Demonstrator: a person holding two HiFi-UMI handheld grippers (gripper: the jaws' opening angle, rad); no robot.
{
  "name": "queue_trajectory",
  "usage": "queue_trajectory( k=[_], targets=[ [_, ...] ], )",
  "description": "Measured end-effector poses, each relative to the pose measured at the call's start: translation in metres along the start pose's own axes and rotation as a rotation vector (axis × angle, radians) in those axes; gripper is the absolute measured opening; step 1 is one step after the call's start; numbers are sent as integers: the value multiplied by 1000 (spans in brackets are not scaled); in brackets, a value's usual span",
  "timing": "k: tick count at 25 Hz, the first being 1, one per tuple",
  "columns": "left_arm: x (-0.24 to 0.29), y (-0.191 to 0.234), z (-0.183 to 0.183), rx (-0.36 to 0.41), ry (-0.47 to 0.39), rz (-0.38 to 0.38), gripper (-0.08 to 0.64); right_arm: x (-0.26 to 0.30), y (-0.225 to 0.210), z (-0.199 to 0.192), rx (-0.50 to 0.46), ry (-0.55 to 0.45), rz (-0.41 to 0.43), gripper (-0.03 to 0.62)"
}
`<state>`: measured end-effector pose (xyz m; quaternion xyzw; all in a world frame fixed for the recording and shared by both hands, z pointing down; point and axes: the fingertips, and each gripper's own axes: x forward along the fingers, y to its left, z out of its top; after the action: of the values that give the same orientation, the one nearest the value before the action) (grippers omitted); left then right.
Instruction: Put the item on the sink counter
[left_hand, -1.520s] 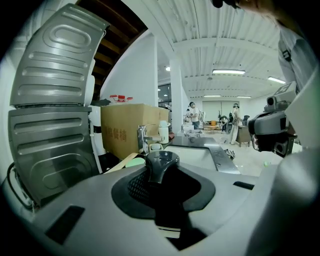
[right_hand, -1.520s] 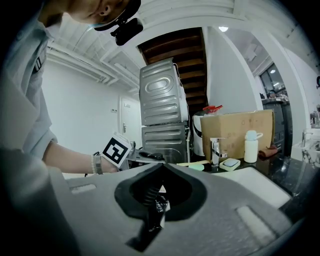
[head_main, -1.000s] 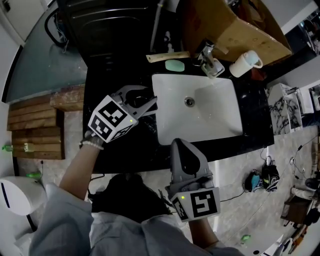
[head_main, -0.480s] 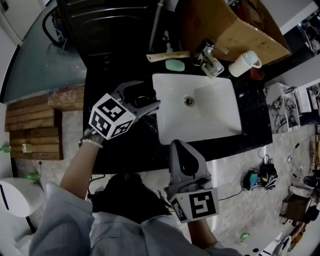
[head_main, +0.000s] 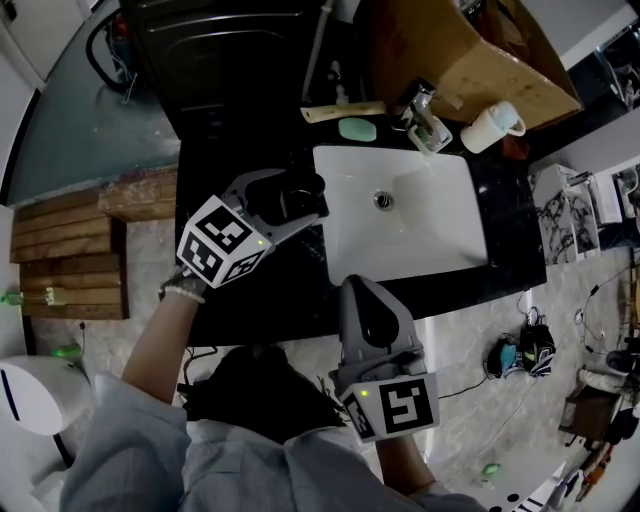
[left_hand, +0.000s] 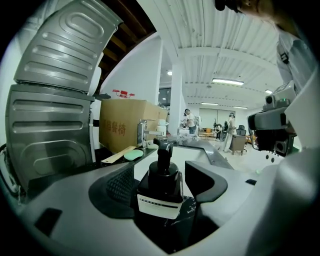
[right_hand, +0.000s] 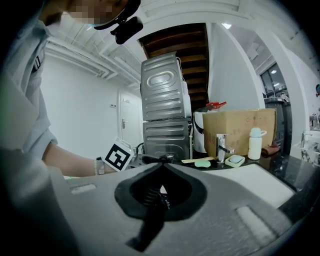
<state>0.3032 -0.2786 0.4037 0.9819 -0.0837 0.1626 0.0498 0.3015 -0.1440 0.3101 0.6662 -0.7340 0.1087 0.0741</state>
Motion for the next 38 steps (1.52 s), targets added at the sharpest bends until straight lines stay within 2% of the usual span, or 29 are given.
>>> queue_trajectory(
  k=[6, 12, 17, 32, 38],
  targets=[
    [-34, 12, -5, -42, -16, 52, 299, 4, 17, 9, -17, -26, -1, -3],
    [-77, 28, -8, -62, -35, 129, 106, 8, 34, 16, -33, -43, 2, -3],
    [-113, 28, 1, -78, -63, 170, 8, 10, 52, 22, -49, -55, 17, -3],
    [-208, 15, 36, -106, -93, 290, 6, 25, 94, 48, -75, -108, 63, -3],
    [-238, 1, 45, -128, -130, 325, 6, 31, 107, 56, -93, -123, 92, -3]
  ],
)
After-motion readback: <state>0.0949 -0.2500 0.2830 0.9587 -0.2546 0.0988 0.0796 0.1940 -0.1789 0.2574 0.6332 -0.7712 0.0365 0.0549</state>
